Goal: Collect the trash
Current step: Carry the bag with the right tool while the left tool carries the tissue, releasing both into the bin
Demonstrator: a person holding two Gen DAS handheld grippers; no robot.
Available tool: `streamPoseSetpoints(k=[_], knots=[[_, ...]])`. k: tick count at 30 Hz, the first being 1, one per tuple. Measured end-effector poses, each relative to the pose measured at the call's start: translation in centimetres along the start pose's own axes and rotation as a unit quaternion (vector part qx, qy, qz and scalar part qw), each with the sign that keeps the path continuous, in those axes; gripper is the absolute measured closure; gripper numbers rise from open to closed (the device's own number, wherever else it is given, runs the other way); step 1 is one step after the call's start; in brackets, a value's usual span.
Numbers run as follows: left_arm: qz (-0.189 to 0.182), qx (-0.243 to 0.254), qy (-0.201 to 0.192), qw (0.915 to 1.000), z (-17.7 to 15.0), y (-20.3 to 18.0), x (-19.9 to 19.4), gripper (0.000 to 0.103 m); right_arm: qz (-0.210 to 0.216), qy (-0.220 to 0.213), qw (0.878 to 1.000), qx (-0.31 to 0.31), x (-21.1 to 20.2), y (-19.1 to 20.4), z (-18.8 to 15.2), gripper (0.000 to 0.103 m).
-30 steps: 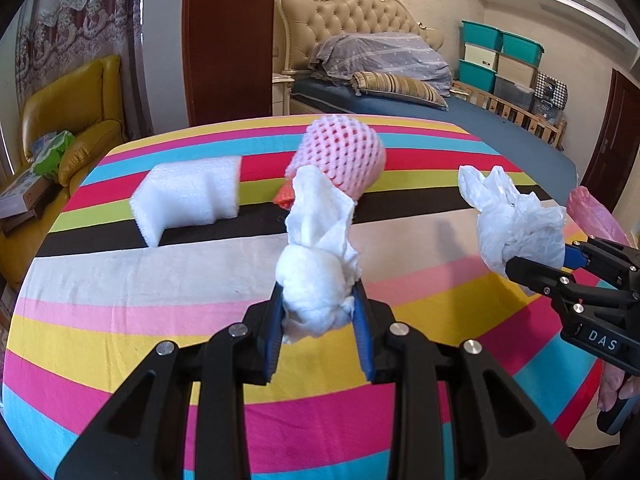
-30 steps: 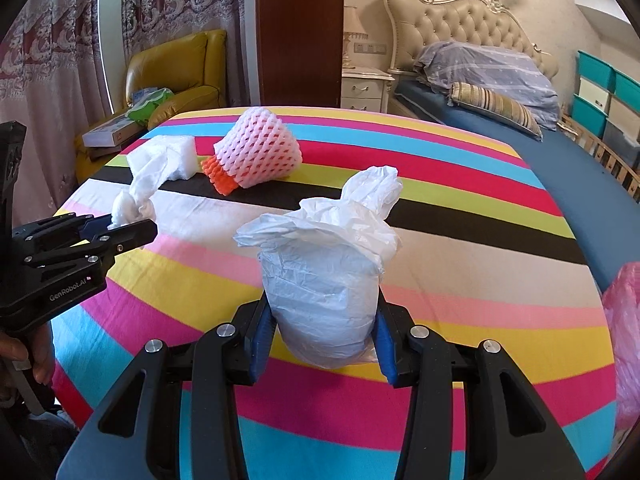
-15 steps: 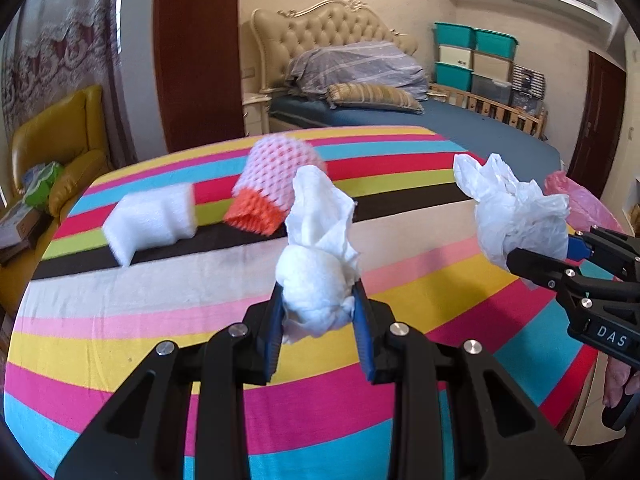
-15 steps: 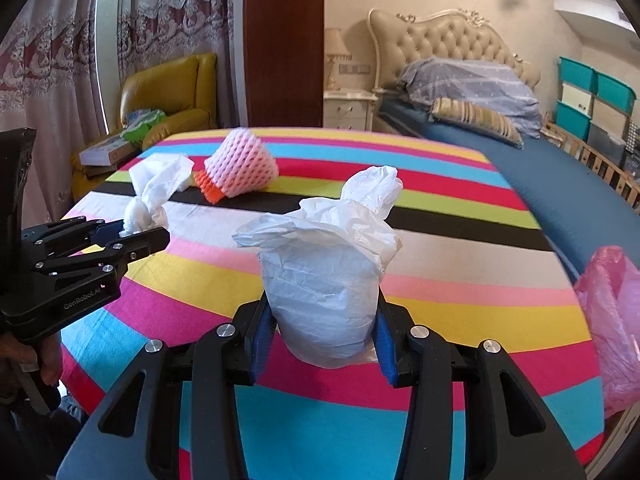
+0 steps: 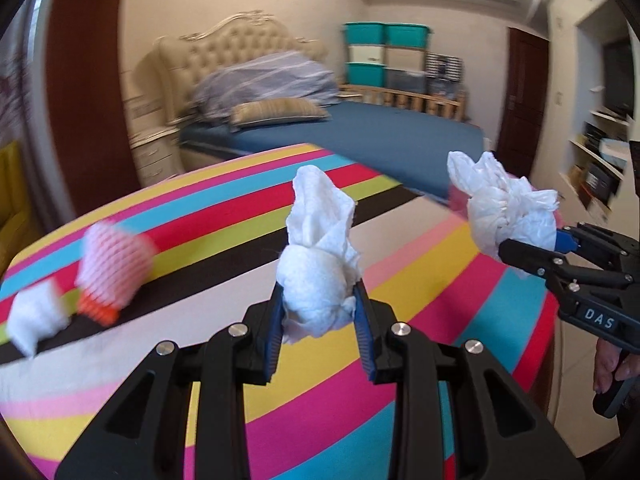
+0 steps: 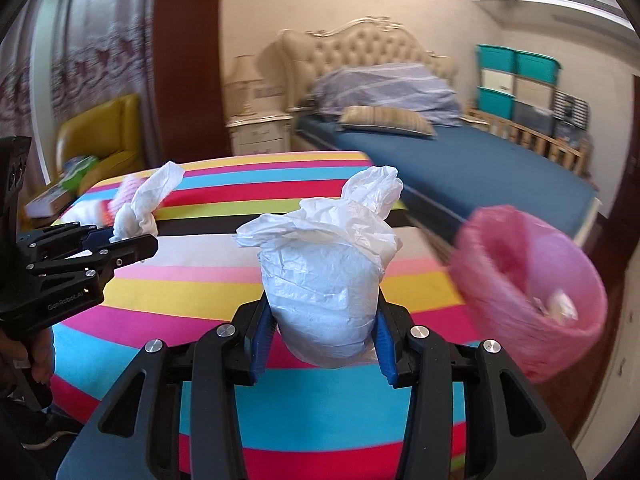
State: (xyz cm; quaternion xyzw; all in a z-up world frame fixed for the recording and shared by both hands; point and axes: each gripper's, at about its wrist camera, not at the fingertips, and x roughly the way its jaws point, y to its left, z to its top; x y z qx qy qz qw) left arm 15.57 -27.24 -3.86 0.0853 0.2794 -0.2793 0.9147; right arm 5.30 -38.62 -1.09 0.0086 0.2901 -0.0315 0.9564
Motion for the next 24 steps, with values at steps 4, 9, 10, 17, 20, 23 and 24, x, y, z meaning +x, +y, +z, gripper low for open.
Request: streamPoseSetpoints(k=[4,9,10,17,20,23,24], knots=[[-0.046,0.023,-0.004,0.9987,1.7,-4.1,1.8,0.071,-0.033,-0.005,0.999,0.022,-0.8,-3.7,-0.3,0.061],[-0.087,0.051,-0.011,0.9949,3.8,-8.7,4.1,0.071,-0.078,0.000,0.996,0.049,-0.7,-9.5,-0.5,0.061],[-0.095,0.055,-0.012,0.9938,4.2,-9.7,4.6,0.071,-0.092,0.004,0.994,0.051,-0.3,-10.7,-0.5,0.061],[-0.134,0.082,-0.023,0.9873,7.5,-15.7,8.2,0.071,-0.141,0.025,0.988,0.062,2.1,-17.7,-0.6,0.061],[-0.145,0.091,-0.022,0.9851,8.7,-17.8,10.0,0.071,-0.149,0.027,0.986,0.064,2.9,-19.9,-0.5,0.060],[-0.156,0.089,-0.018,0.9836,10.0,-19.7,12.0,0.071,-0.145,0.020,0.987,0.066,3.9,-21.9,0.2,0.057],[-0.159,0.086,-0.017,0.9834,10.5,-20.0,12.7,0.071,-0.141,0.017,0.988,0.065,4.3,-22.4,0.4,0.056]])
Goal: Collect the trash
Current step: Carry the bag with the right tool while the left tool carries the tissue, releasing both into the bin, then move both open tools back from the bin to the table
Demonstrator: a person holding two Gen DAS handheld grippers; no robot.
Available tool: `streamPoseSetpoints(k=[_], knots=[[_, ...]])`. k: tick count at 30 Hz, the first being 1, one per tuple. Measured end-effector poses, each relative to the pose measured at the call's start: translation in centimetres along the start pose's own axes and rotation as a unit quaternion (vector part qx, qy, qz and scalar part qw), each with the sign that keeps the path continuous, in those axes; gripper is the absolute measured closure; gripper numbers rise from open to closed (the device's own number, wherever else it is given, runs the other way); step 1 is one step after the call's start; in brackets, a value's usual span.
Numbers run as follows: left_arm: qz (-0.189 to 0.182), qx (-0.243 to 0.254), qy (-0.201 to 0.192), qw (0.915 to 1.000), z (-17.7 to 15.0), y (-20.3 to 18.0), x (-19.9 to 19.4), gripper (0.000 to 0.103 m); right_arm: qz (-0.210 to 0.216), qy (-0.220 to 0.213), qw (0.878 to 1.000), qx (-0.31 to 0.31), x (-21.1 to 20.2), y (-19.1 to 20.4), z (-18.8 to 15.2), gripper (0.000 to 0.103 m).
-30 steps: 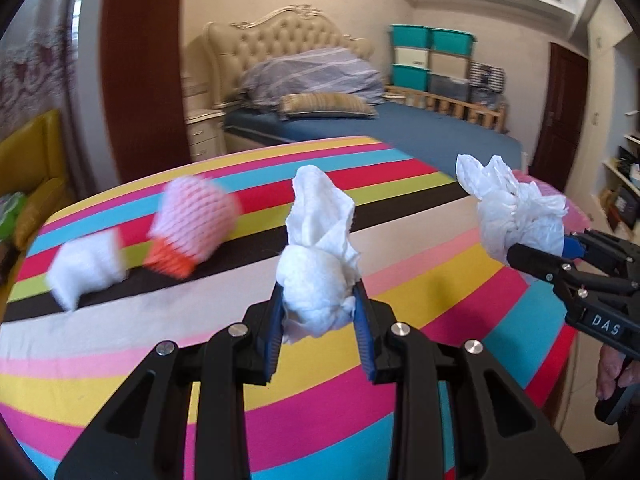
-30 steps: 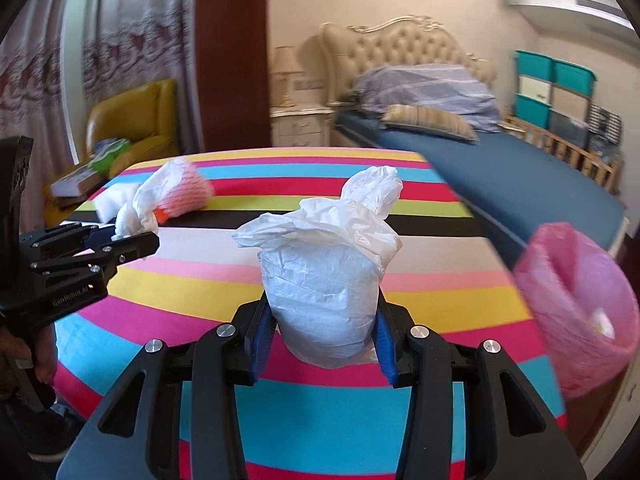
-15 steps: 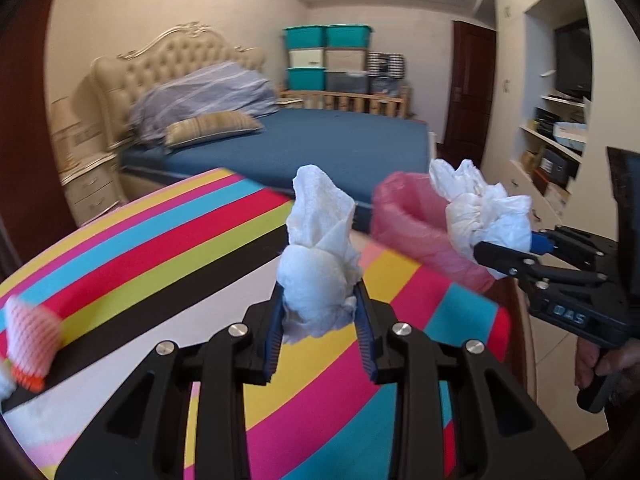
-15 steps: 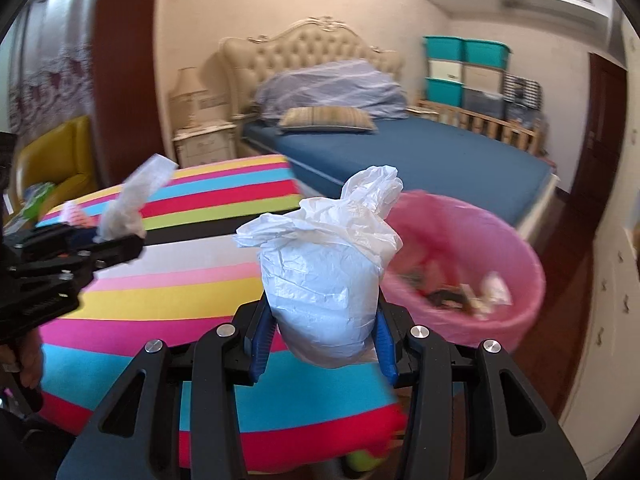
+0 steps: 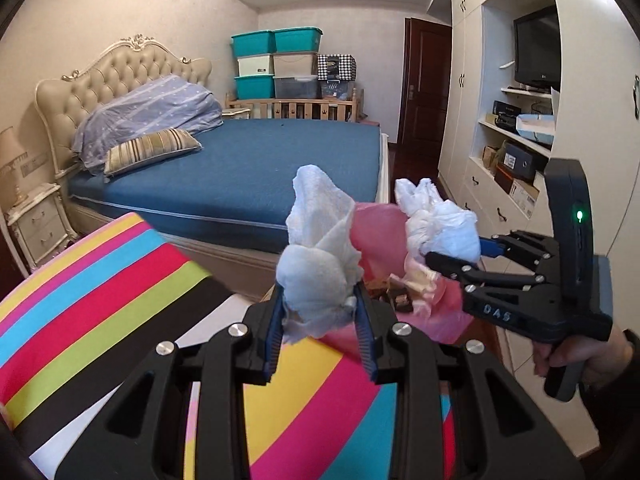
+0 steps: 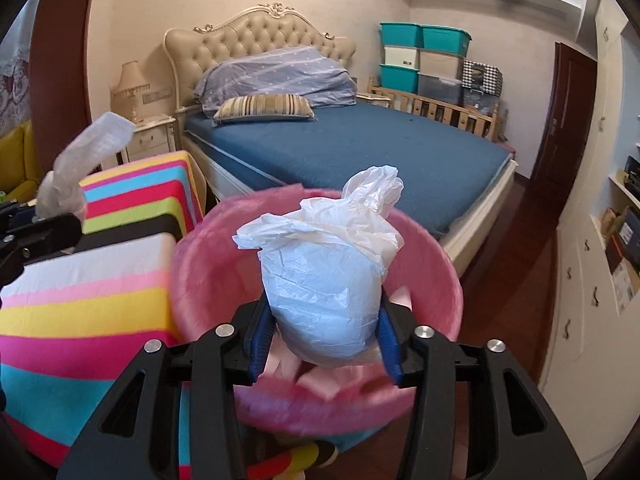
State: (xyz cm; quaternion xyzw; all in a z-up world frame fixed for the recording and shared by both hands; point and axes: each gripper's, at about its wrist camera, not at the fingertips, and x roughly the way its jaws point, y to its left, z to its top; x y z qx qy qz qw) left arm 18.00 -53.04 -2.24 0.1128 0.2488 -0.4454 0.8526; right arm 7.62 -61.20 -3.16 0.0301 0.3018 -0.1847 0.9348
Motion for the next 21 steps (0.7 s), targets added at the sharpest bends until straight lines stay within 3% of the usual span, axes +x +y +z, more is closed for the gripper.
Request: streamPoseSetpoints(k=[2,4,11,12,15,21], knots=[[-0.008,-0.005,0.000,1.0000,1.2,0.2,1.6,0.071,0.006,-0.014,1.000,-0.002,0.7,-0.5,0.5,0.046],[-0.012,-0.002,0.000,0.9999,2.3,-0.1,3.0,0.071,0.020,-0.027,0.999,0.007,0.9,-1.6,0.5,0.025],[-0.027,0.015,0.007,0.9995,4.6,-2.3,7.4,0.071,0.006,-0.058,0.997,0.041,-2.2,-4.6,-0.2,0.024],[-0.033,0.013,0.008,0.9994,4.8,-2.8,8.2,0.063,0.003,-0.060,0.997,0.046,-2.9,-5.0,-0.5,0.024],[-0.021,0.008,0.009,0.9997,5.4,-3.6,9.9,0.011,-0.010,-0.064,0.997,0.052,-4.4,-5.8,-1.3,0.024],[0.018,0.029,-0.005,0.9994,4.8,-4.0,9.1,0.008,-0.018,-0.074,0.995,0.067,-6.4,-6.4,-2.1,0.024]])
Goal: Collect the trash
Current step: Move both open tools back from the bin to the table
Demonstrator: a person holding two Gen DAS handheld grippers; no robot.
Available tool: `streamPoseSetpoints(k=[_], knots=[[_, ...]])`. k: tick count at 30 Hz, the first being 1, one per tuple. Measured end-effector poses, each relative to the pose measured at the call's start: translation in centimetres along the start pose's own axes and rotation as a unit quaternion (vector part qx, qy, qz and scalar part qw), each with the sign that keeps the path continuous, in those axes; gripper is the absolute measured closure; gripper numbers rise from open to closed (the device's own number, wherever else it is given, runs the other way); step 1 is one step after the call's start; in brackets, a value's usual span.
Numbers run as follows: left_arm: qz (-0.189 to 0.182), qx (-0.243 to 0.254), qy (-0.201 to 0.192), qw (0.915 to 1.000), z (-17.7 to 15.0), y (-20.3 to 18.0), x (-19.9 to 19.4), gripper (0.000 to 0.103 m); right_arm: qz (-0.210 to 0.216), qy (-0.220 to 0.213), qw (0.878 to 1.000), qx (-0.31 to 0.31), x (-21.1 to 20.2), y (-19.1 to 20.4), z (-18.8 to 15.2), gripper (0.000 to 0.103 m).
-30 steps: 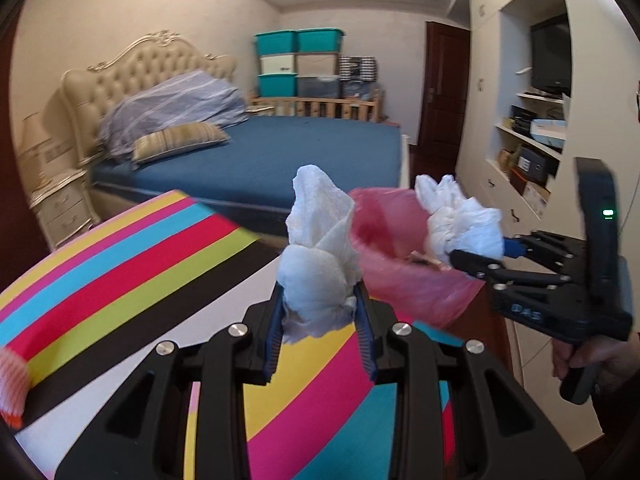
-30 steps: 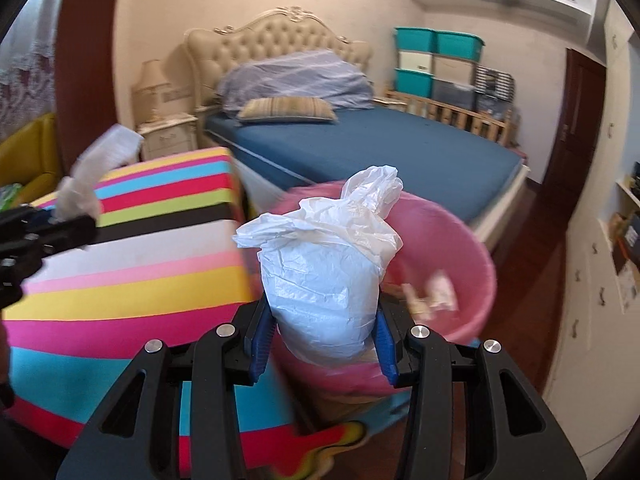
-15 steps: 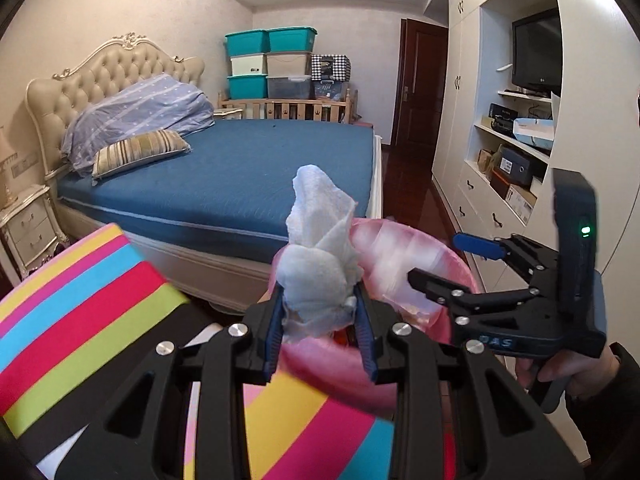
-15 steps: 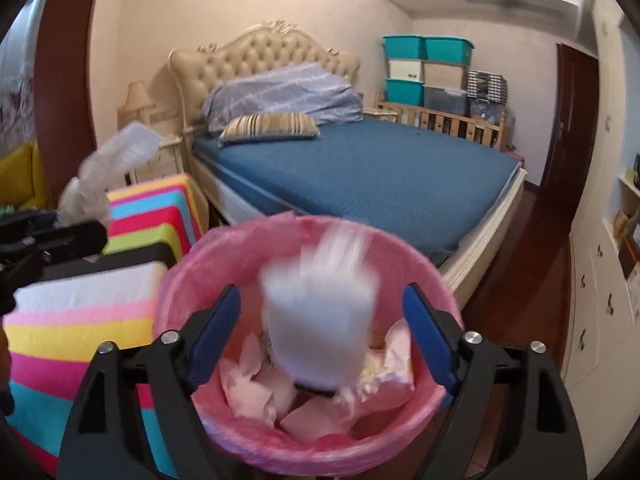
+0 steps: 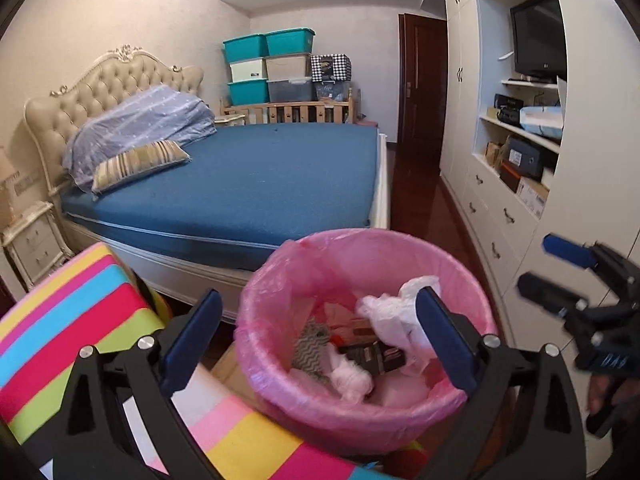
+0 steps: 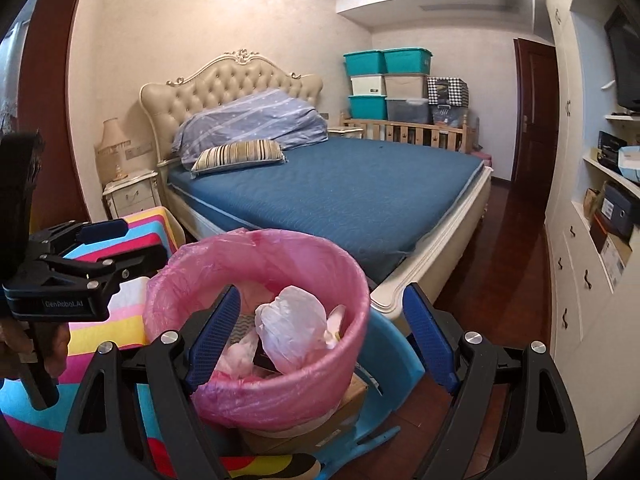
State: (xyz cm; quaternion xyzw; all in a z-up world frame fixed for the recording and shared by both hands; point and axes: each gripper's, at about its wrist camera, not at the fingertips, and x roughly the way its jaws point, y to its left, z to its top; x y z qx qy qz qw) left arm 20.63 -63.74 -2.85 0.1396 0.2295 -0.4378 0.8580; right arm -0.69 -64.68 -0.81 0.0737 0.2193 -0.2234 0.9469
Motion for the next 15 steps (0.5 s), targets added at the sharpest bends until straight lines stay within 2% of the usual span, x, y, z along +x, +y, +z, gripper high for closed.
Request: streamPoseSetpoints(k=[8,15], knots=[[0.067,0.032,-0.009,0.9972,-3.2,2.6,-4.3,0.005,0.000,0.008,1.000,-0.009,-0.4,1.5,-0.3,0.024],[0.090,-0.003,-0.005,0.9959,-7.0,6.4,-10.0,0.005,0.031,0.006,0.999,-0.034,-1.6,5.6,0.0,0.024]])
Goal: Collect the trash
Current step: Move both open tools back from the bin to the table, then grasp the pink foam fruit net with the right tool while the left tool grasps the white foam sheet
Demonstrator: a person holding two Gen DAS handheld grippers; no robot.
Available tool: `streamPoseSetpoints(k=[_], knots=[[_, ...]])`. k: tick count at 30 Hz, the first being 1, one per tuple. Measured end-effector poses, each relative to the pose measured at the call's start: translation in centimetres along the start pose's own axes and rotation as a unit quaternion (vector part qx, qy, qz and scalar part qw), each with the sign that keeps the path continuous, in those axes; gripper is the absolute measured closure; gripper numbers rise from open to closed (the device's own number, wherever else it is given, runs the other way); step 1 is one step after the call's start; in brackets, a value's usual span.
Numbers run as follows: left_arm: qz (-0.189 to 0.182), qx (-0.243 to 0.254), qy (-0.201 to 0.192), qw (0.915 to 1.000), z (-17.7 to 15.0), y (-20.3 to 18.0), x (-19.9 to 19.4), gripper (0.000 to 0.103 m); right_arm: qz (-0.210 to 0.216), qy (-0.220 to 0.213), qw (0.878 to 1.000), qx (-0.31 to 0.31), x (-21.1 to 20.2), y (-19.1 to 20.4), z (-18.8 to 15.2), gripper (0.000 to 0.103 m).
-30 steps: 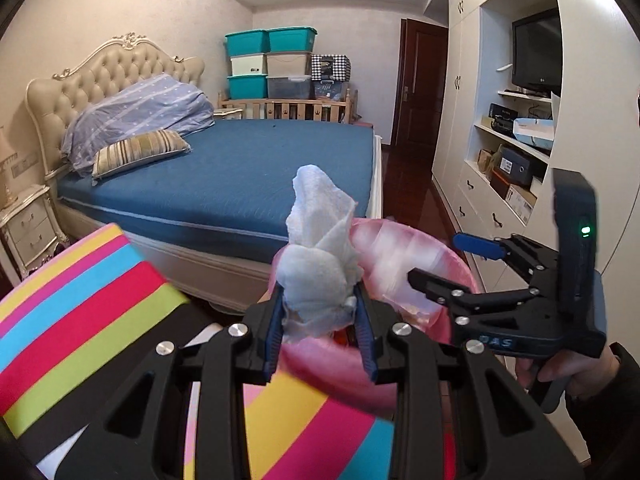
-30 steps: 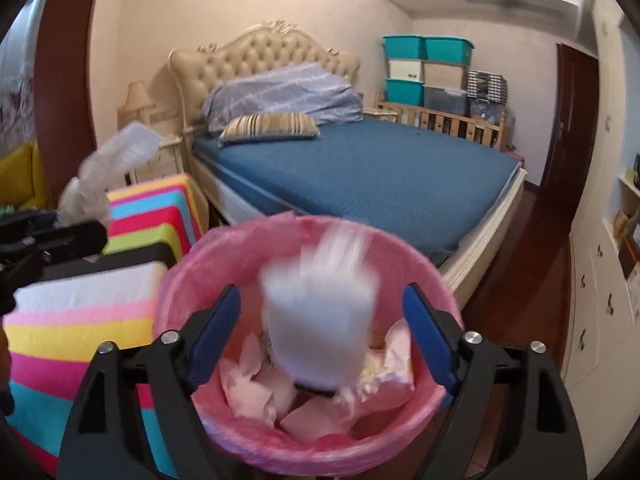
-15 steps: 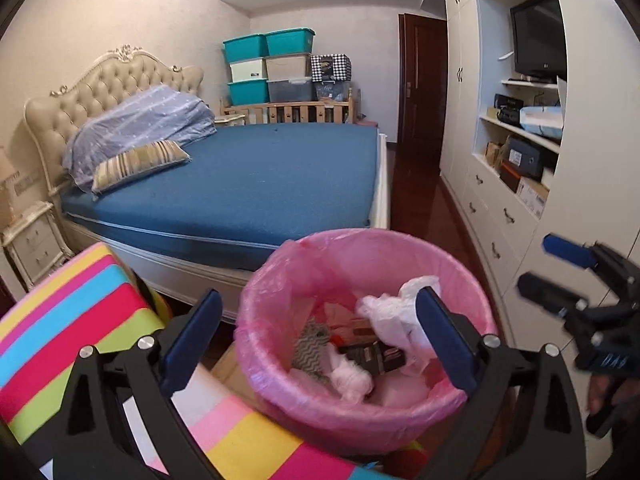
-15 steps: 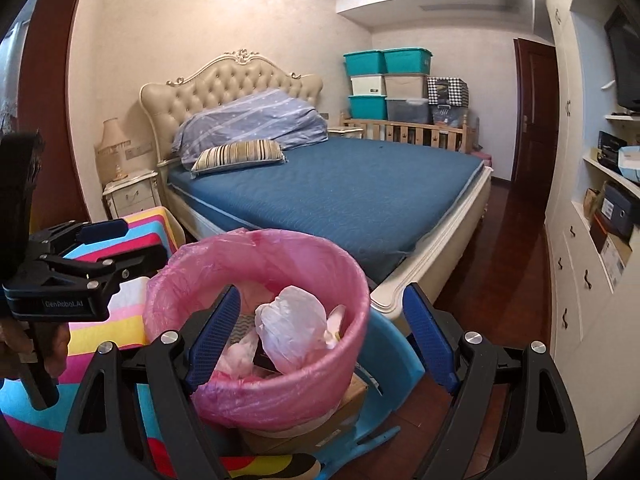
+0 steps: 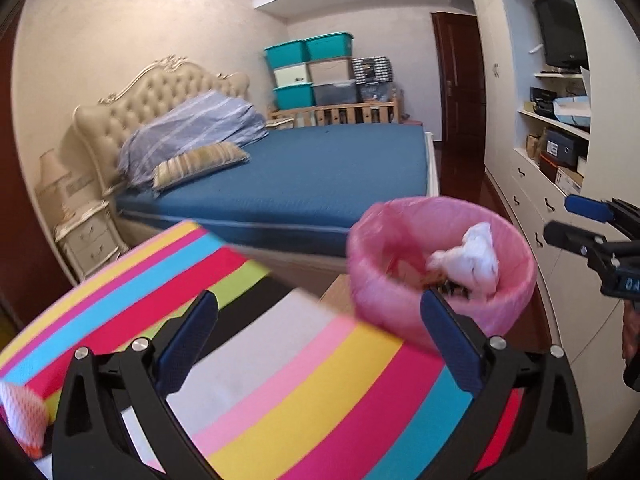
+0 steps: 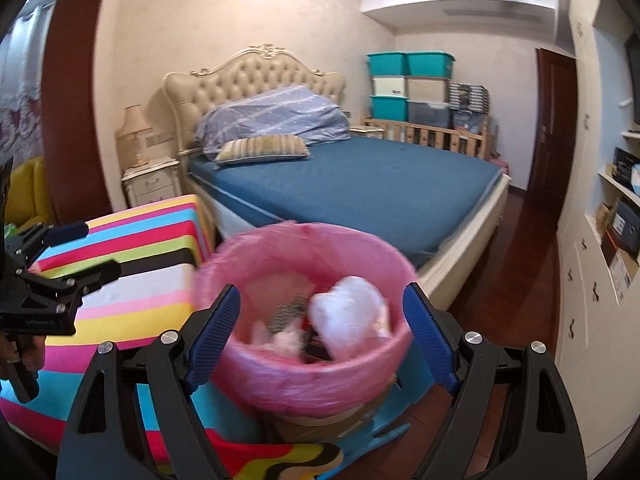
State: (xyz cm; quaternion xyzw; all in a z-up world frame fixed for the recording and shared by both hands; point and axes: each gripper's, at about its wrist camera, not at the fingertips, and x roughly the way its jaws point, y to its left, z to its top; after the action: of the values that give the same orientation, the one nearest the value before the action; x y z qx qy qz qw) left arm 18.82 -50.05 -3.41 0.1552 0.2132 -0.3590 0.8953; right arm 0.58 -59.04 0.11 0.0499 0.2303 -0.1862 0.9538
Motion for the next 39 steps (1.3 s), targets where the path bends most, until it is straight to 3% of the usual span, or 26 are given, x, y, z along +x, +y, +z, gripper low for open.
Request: streamPoseSetpoints(k=[5,10,17,25,33,36,39], knots=[[0.040,-0.003,-0.004,0.9992,-3.9,3.8,-4.4,0.005,0.051,0.001,0.998,-0.024,-0.2,5.3,0.2,0.024],[0.071,-0.044,0.016,0.9964,-8.1,9.5,-8.7,0.005,0.110,0.008,0.992,-0.052,0.1,12.3,0.1,0.024],[0.158,-0.093,0.028,0.9828,-13.6,16.9,-15.1,0.005,0.177,0.041,0.980,-0.086,0.8,22.6,-0.8,0.020],[0.256,-0.175,0.058,0.9488,-19.8,26.5,-22.1,0.005,0.231,0.081,0.962,-0.119,1.3,33.8,-2.5,0.019],[0.350,-0.246,0.065,0.9017,-24.4,36.2,-28.5,0.005,0.275,0.112,0.947,-0.119,3.3,44.1,-1.7,0.019],[0.363,-0.258,0.071,0.8925,-25.4,38.2,-29.6,0.005,0.287,0.124,0.942,-0.119,4.4,47.3,-1.3,0.019],[0.354,-0.272,0.075,0.8919,-25.9,39.2,-29.9,0.005,0.287,0.142,0.941,-0.111,5.8,50.2,-1.1,0.019]])
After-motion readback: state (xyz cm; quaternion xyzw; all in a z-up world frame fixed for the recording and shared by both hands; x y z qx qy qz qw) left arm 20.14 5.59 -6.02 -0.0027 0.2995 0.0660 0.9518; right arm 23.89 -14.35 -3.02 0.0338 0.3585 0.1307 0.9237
